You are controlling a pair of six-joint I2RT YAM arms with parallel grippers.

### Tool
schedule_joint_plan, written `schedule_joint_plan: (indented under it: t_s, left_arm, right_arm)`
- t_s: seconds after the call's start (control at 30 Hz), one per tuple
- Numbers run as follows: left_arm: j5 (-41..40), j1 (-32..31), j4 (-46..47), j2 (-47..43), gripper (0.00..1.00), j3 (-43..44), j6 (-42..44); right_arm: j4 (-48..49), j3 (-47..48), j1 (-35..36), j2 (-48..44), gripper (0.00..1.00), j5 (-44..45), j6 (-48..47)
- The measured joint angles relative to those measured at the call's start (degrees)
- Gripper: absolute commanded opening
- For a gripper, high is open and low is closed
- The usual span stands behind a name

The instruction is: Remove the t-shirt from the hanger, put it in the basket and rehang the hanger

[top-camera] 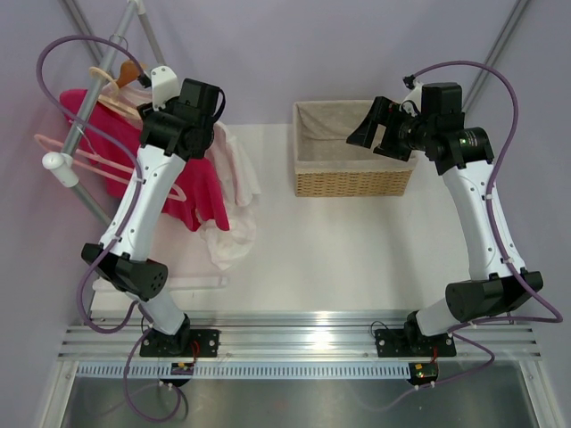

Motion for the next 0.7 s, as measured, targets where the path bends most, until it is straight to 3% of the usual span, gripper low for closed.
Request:
schedule_joint_plan:
  t_s: [0.1,0.2,0.23,0.27,0.7]
  left_arm:
    - [0.24,-0.02,0.22,0.37,0.44,0.61,0.7]
    - [-0.04,-0.11,0.44,0.42,0.22,2.36,1.42]
    - [-0.17,-0.09,0.48,0.42,0.09,3.28,1.86]
    - [-0.39,-0.04,0.63,0.42,0.02,3.98,2.05]
    - [-1.9,-0.52,1.95,0.17,0.0,5.84,6.49]
  right_arm:
    - [-0.26,0.0,0.0,0.0,0.98,0.55,-0.2]
    - [-0.35,0.0,0.0,0.0,0.98,0.98,-0.2]
    - [-0.42,0.0,0.0,0.0,0.98,1.05,-0.2]
    - [-0.48,0.0,0.0,0.0,0.98,1.18,-0.17]
    - [-1.11,0.0,0.0,-0.04,0.98,1.36,-0.17]
